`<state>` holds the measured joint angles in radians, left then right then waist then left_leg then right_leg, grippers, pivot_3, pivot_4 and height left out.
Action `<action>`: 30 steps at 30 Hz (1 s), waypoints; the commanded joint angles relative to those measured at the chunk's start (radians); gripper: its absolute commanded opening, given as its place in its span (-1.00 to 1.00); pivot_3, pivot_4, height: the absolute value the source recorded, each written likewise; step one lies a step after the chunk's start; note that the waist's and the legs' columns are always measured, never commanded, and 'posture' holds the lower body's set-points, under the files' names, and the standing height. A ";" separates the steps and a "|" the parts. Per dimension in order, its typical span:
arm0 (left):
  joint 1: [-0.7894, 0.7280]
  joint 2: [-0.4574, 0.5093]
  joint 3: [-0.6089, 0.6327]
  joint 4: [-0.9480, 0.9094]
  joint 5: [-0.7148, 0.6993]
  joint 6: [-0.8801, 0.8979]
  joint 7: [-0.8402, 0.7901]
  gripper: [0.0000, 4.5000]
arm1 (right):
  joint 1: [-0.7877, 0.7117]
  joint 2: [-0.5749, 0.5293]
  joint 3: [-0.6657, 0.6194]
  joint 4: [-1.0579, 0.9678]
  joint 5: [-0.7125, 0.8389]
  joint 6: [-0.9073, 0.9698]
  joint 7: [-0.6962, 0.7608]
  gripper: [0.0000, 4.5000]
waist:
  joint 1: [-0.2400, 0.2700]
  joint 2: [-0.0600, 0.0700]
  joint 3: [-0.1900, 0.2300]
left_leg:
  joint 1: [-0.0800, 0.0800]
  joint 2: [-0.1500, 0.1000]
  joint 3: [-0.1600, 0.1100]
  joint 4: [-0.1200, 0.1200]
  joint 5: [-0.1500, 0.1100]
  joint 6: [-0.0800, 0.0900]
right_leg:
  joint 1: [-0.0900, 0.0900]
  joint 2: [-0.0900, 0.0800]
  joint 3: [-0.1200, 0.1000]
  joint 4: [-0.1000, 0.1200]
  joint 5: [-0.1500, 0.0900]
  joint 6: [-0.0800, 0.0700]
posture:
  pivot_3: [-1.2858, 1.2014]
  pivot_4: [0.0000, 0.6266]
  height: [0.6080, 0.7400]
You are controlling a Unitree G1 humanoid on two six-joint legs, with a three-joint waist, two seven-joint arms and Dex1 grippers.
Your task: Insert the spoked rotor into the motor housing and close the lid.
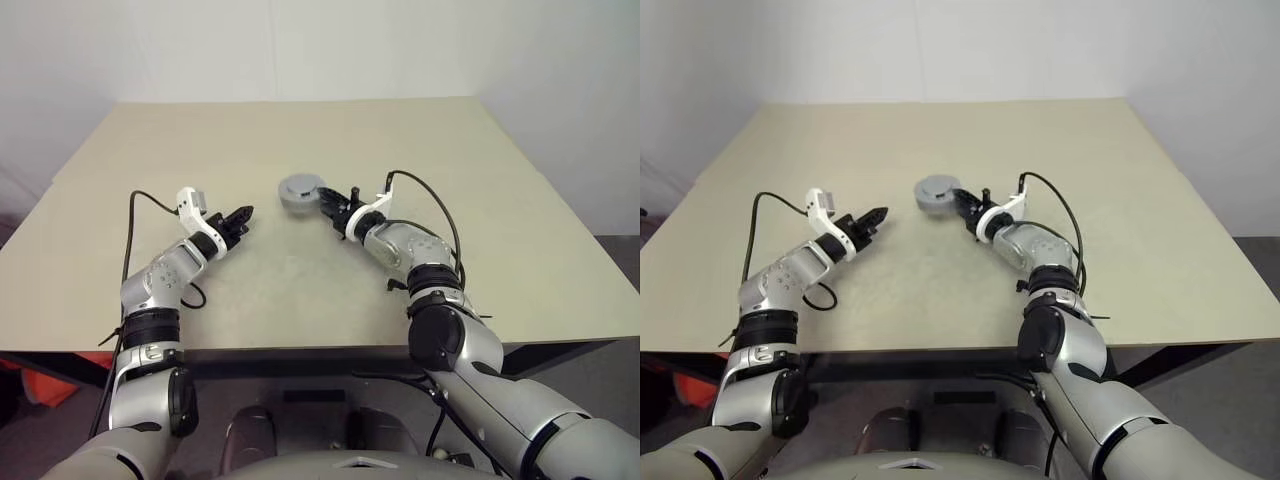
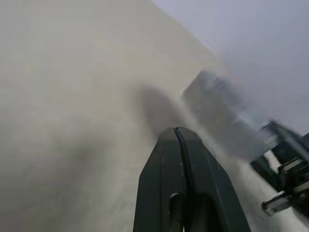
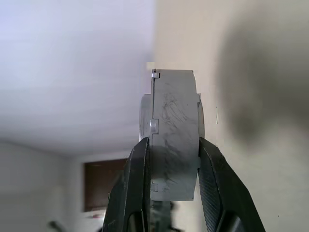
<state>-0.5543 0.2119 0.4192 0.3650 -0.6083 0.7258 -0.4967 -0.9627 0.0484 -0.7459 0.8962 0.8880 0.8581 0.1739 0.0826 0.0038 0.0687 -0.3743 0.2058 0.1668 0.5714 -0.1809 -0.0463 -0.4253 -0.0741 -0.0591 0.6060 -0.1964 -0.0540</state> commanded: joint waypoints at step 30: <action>0.052 -0.107 0.124 -0.152 -0.677 0.295 0.167 0.99 | 0.033 0.022 0.159 -0.338 0.155 0.300 0.109 -0.50 | 0.020 -0.001 0.000 | 0.001 0.000 -0.001 0.005 0.002 -0.004 | 0.002 0.000 -0.001 0.002 0.001 0.002 | 0.03 -1.00 1.00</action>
<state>-0.4727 0.1031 0.5516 0.2135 -1.2558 1.0226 -0.3123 -0.9098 0.0685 -0.5897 0.6158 0.9863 1.1508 0.2470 0.1026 0.0024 0.0691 -0.3733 0.2054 0.1661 0.5760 -0.1789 -0.0501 -0.4231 -0.0737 -0.0596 0.6078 -0.1953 -0.0515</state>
